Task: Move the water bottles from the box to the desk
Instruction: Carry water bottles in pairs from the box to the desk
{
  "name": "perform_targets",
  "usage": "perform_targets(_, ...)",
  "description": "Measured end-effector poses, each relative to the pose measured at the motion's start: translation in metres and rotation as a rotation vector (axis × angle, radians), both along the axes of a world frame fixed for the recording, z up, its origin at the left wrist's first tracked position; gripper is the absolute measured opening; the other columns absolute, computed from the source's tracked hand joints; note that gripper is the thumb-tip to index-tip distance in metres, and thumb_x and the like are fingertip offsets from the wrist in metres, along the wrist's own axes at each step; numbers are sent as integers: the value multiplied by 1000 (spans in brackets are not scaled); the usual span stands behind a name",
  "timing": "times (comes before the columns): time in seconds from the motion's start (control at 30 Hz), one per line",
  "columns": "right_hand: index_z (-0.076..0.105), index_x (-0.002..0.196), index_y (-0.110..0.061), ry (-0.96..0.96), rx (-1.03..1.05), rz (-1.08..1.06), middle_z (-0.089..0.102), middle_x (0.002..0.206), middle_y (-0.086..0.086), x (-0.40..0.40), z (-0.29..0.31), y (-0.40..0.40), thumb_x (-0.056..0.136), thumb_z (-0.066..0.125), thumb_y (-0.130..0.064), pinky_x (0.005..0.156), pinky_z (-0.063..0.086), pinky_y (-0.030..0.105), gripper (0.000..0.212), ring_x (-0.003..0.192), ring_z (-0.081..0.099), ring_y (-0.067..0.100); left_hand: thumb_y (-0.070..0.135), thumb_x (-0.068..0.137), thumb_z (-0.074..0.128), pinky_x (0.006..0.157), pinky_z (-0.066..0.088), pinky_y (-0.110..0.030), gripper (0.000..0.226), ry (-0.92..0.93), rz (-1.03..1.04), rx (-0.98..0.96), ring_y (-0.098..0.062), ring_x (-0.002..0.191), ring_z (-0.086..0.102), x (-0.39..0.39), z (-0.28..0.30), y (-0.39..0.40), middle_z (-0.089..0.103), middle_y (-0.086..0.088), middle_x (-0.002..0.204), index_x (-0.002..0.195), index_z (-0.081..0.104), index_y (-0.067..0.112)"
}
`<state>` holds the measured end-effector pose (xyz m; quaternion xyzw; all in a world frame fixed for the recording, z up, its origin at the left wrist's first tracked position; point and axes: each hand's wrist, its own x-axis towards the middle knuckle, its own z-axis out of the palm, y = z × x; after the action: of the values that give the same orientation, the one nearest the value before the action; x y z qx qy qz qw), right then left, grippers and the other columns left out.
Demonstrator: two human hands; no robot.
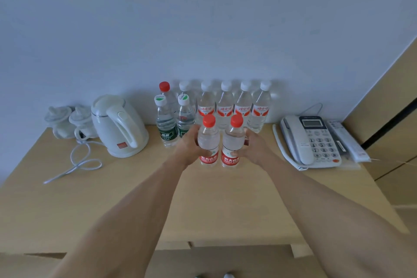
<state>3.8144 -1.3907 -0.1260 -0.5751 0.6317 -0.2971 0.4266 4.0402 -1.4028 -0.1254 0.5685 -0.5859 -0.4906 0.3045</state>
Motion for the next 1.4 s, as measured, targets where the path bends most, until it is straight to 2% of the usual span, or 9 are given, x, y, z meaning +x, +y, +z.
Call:
perform_targets(0.23, 52, 132, -16, 8, 50, 19, 61, 132, 1, -2, 2, -6, 69, 87, -4, 105, 47, 46, 73, 126, 54, 20, -4, 65, 83, 85, 54, -30, 69, -28, -16, 5, -18, 107, 65, -5, -4, -3, 70, 3, 108, 122, 57, 26)
perform_targets(0.33, 50, 135, -17, 47, 55, 36, 60, 133, -1, -4, 3, -7, 69, 88, -8, 103, 47, 41, 76, 125, 54, 18, -2, 66, 83, 97, 53, -40, 72, -65, -33, 1, -19, 112, 63, -5, -4, -3, 69, 3, 114, 126, 55, 25)
perform_targets(0.43, 50, 133, -23, 55, 42, 60, 61, 128, -6, -6, 7, -7, 68, 88, -14, 90, 48, 30, 76, 119, 57, 15, 2, 69, 84, 105, 48, -48, 71, -134, -59, 12, -19, 116, 62, -5, 4, -3, 68, 2, 120, 132, 56, 20)
perform_targets(0.53, 51, 123, -38, 87, -54, 99, 62, 116, -18, -6, 22, -11, 67, 90, -25, 79, 46, 20, 69, 106, 59, 5, 19, 74, 85, 104, 50, -46, 65, -265, -91, -62, -18, 113, 63, -3, 20, -2, 68, 3, 121, 133, 58, 20)
perform_targets(0.7, 56, 105, -44, 241, -236, 111, 63, 100, -23, -10, 47, -23, 62, 85, -38, 72, 42, 14, 52, 90, 58, -2, 41, 78, 83, 87, 56, -40, 63, -619, -1, -426, -19, 101, 64, -7, 76, 0, 67, 3, 112, 133, 57, 25)
perform_targets(0.8, 55, 93, -46, 319, -292, 141, 61, 89, -26, -10, 51, -24, 65, 86, -35, 66, 36, 8, 43, 82, 56, -8, 41, 80, 80, 79, 57, -38, 48, -806, -61, -479, -20, 97, 67, -16, 103, -3, 70, 6, 107, 123, 62, 28)
perform_targets(0.93, 56, 100, -42, 328, -325, 146, 59, 90, -26, -11, 46, -22, 69, 87, -34, 69, 35, 10, 45, 85, 54, -10, 31, 87, 74, 72, 52, -34, 26, -1025, -139, -540, -25, 95, 67, -29, 113, -5, 71, 1, 103, 110, 68, 21)
perform_targets(1.23, 56, 100, -39, 321, -329, 141, 63, 96, -16, -9, 45, -17, 73, 86, -29, 71, 34, 9, 41, 87, 56, 0, 26, 82, 82, 68, 51, -32, 32, -1027, -193, -527, -24, 92, 69, -32, 112, -17, 71, -3, 100, 111, 71, 18)
perform_targets(1.4, 56, 102, -36, 312, -324, 131, 61, 97, -15, -8, 47, -13, 75, 85, -27, 70, 32, 8, 41, 86, 54, 1, 26, 81, 83, 78, 58, -38, 35, -1000, -194, -536, -26, 94, 69, -29, 113, -26, 71, -7, 104, 112, 72, 16)
